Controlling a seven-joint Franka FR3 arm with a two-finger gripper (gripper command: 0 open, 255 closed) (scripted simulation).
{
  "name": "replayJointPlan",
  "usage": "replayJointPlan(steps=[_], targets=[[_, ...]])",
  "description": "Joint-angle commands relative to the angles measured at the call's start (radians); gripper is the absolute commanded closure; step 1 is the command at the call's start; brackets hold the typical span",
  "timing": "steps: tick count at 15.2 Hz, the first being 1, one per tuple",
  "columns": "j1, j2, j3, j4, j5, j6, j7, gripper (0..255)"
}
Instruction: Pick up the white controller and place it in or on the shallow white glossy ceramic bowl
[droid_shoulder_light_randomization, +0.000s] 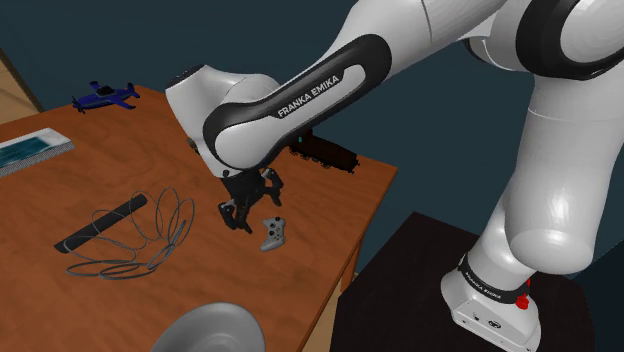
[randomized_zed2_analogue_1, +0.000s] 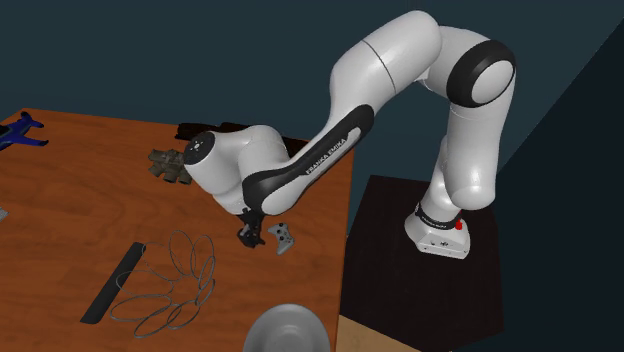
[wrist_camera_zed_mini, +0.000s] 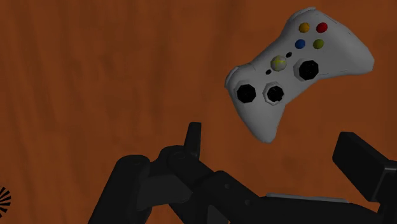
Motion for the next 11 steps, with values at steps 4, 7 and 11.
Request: replayJointPlan(steps=[4, 7, 11], targets=[[0.0, 0.001, 0.0, -0.014, -0.001, 0.015, 0.002, 0], [0.0, 0.001, 0.0, -0.014, -0.001, 0.015, 0.002, 0], [0.0, 0.001, 0.0, -0.014, -0.001, 0.015, 0.002, 255]])
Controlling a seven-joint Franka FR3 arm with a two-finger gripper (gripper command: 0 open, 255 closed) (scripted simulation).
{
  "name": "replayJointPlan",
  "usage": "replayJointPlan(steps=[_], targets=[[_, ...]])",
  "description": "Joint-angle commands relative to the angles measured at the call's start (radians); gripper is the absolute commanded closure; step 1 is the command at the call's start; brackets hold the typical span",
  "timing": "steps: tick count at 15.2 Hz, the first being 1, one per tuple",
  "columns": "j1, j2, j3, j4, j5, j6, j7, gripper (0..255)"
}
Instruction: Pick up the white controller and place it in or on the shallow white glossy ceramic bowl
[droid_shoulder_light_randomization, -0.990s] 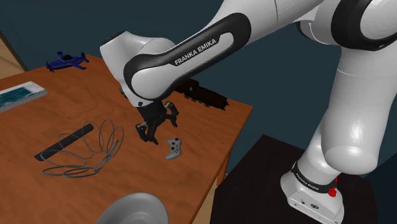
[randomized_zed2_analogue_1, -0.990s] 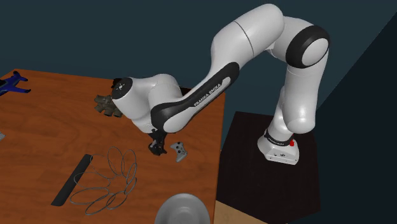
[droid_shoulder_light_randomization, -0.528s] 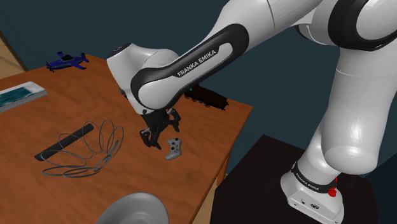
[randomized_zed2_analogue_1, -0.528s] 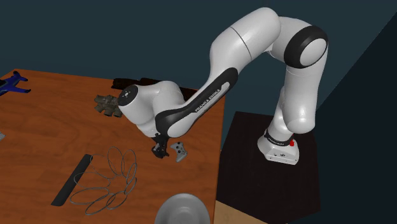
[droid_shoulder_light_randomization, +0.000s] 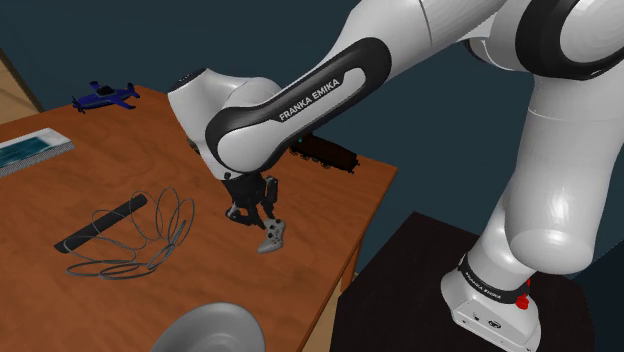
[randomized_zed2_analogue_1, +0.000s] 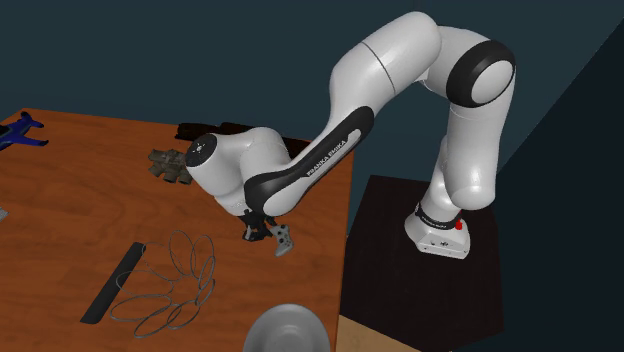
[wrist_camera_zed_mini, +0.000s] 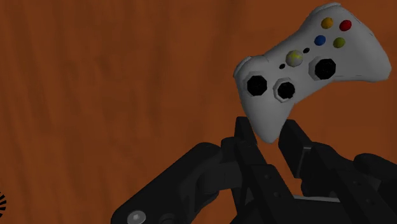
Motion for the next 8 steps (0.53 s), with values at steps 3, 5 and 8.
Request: replayJointPlan(steps=[3, 5, 8], targets=[[0.0, 0.0, 0.0, 0.0, 0.0, 0.0, 0.0, 255], [0.0, 0.0, 0.0, 0.0, 0.0, 0.0, 0.0, 255], [-0.001, -0.006, 0.001, 0.006, 0.003, -0.011, -0.003, 255]])
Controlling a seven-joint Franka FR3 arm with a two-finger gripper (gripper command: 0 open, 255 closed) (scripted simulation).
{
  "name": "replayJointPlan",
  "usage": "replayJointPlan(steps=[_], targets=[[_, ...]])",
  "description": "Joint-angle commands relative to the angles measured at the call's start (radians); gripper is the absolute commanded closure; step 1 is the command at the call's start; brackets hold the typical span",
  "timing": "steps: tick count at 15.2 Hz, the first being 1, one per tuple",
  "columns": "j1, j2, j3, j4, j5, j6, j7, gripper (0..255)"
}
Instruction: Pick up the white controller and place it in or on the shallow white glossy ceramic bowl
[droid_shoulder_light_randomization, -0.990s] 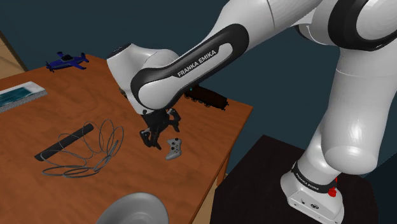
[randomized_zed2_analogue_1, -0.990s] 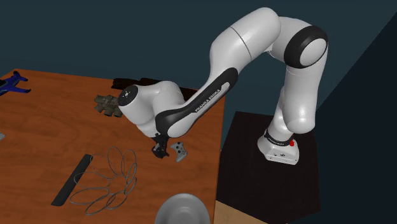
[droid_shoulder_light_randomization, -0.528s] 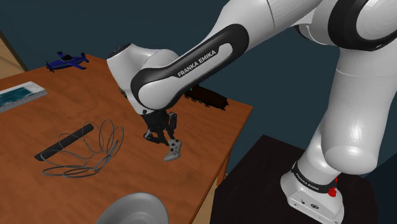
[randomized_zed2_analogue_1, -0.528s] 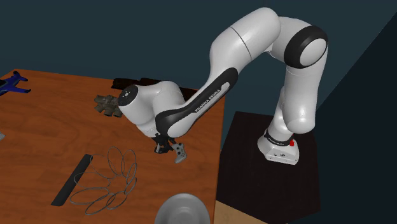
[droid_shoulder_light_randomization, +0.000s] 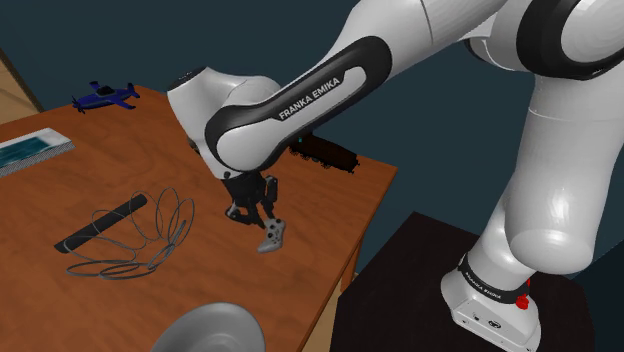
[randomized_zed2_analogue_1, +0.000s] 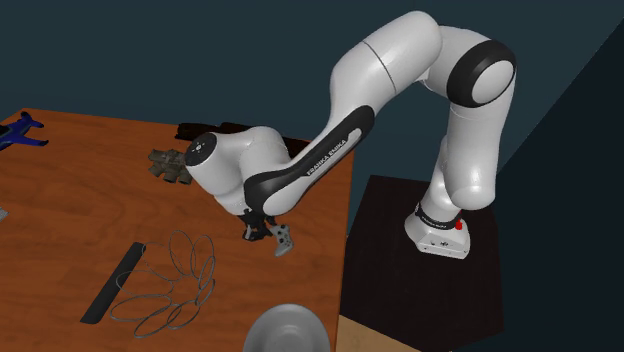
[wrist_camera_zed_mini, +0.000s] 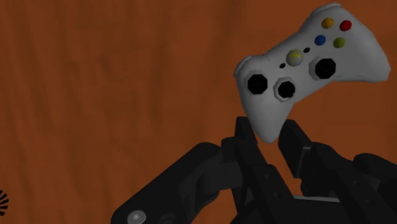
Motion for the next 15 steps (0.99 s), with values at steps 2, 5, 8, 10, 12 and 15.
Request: replayJointPlan(steps=[2, 5, 8, 10, 12, 15], targets=[[-0.002, -0.015, 0.002, 0.017, 0.008, -0.03, -0.007, 255], [-0.003, -0.031, 0.005, 0.039, 0.017, -0.065, -0.014, 255], [-0.005, -0.045, 0.007, 0.063, 0.025, -0.101, -0.02, 255], [-0.005, -0.053, 0.008, 0.081, 0.029, -0.126, -0.024, 255], [-0.006, -0.06, 0.009, 0.099, 0.033, -0.15, -0.028, 255], [-0.006, -0.07, 0.01, 0.129, 0.038, -0.188, -0.033, 255]])
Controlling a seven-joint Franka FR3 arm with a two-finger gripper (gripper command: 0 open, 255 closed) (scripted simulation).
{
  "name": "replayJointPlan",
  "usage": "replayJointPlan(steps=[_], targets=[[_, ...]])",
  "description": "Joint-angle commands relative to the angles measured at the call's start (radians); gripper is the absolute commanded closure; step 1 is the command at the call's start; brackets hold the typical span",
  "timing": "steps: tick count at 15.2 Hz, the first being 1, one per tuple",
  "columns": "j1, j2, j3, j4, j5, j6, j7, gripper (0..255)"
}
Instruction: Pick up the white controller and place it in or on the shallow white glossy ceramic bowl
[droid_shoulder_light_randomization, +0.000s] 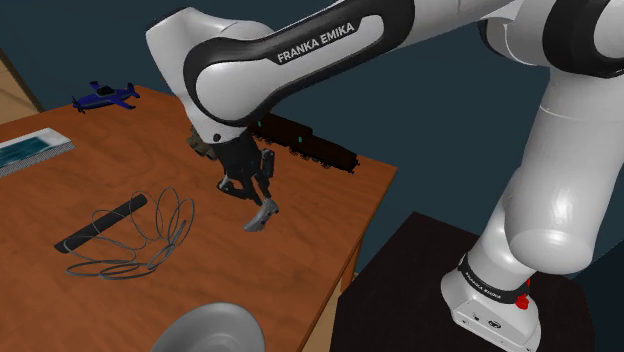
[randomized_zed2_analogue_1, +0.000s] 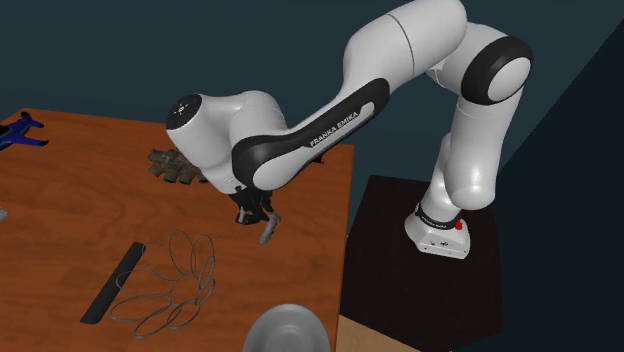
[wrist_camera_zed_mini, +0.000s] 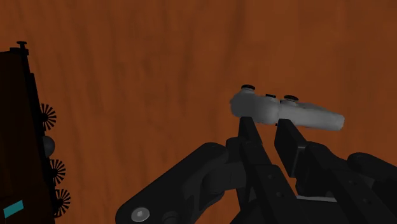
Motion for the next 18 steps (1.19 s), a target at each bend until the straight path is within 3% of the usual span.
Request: replayJointPlan(steps=[1, 7, 18], targets=[[-0.001, -0.007, 0.0, 0.019, 0.004, -0.025, -0.005, 255], [0.0, -0.018, 0.002, 0.083, 0.01, -0.099, -0.012, 255], [0.178, 0.096, 0.097, 0.207, -0.001, -0.138, 0.254, 255]])
